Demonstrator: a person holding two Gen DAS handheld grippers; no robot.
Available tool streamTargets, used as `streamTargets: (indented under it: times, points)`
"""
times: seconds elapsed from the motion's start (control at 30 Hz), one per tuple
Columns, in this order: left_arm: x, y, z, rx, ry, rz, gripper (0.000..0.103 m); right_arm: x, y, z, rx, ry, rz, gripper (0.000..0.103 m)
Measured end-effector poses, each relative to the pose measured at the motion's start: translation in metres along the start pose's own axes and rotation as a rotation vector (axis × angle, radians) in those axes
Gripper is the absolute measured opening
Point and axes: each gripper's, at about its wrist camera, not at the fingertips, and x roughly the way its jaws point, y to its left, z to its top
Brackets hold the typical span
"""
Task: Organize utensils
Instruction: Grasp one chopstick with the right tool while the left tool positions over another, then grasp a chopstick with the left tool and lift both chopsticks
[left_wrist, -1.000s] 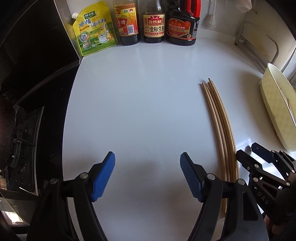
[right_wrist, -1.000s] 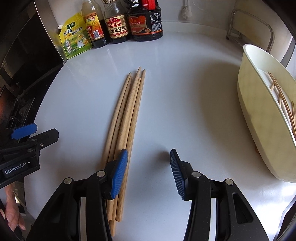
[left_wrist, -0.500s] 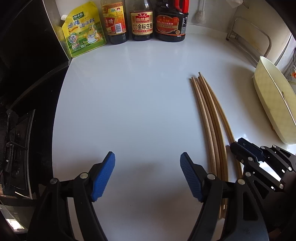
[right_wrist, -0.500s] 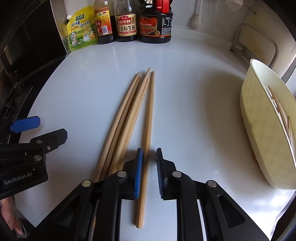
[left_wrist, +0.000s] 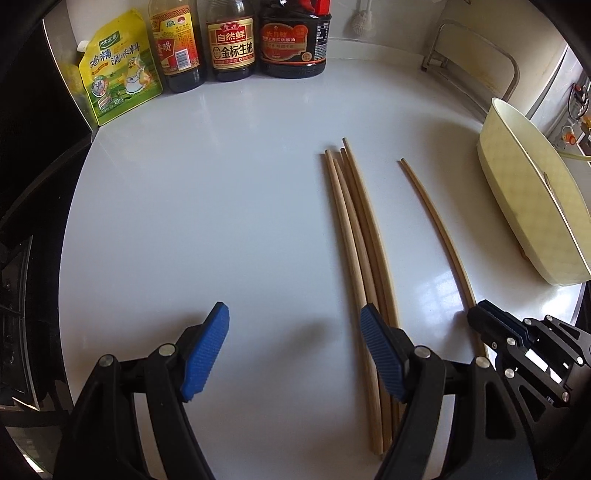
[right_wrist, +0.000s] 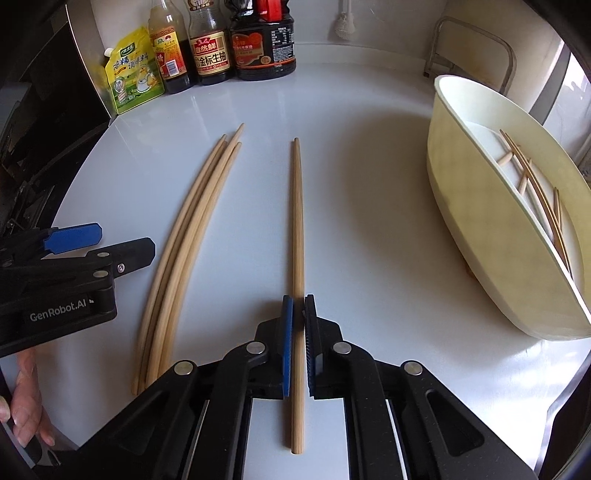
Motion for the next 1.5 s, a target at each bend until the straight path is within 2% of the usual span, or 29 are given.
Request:
streamTargets:
  times: [0.07, 0.13, 0.2, 0.5, 0.63, 0.73, 0.83, 0.9, 0.93, 0.97, 1.0, 1.27, 1.5]
  points:
    - [0.003, -0.002, 0.0, 0.0, 0.011, -0.006, 0.072, -0.001, -0.004, 0.0, 0.006, 0.005, 0.0, 0.006]
    - [0.006, -0.003, -0.001, -0.002, 0.016, -0.01, 0.073, -0.002, -0.007, 0.001, 0.016, 0.007, -0.006, 0.019]
    - [0.007, -0.004, 0.0, -0.002, 0.018, -0.009, 0.073, -0.005, -0.009, 0.002, 0.022, -0.008, -0.01, 0.024]
    - [0.013, -0.006, 0.001, 0.008, 0.024, 0.034, 0.075, -0.002, -0.009, 0.005, 0.02, -0.01, -0.029, 0.025]
    - [0.012, -0.003, 0.002, -0.009, 0.017, 0.04, 0.073, 0.004, -0.009, 0.007, 0.01, 0.004, -0.042, 0.03]
    - [0.012, -0.004, 0.003, -0.008, 0.003, 0.039, 0.065, 0.007, -0.008, 0.012, -0.007, -0.004, -0.052, 0.033]
    - [0.012, -0.008, 0.007, -0.005, -0.002, 0.036, 0.051, 0.011, -0.007, 0.018, -0.019, -0.009, -0.045, 0.032]
    - [0.012, -0.011, 0.009, -0.002, -0.004, 0.031, 0.032, 0.013, -0.007, 0.023, -0.034, -0.006, -0.032, 0.031]
    - [0.011, -0.013, 0.011, -0.001, -0.003, 0.026, 0.026, 0.014, -0.006, 0.025, -0.043, -0.004, -0.024, 0.02]
    - [0.011, -0.014, 0.012, -0.001, 0.001, 0.02, 0.014, 0.015, -0.004, 0.027, -0.058, -0.001, -0.027, 0.006]
    - [0.011, -0.015, 0.012, -0.001, 0.006, 0.012, 0.007, 0.015, -0.003, 0.028, -0.073, 0.004, -0.032, 0.006]
    - [0.004, -0.007, 0.004, -0.056, 0.058, -0.014, 0.007, 0.004, -0.016, 0.03, -0.012, 0.013, 0.037, 0.006]
    - [-0.032, 0.0, 0.001, -0.097, 0.047, -0.007, 0.007, -0.028, -0.02, 0.039, 0.013, -0.01, 0.139, 0.006]
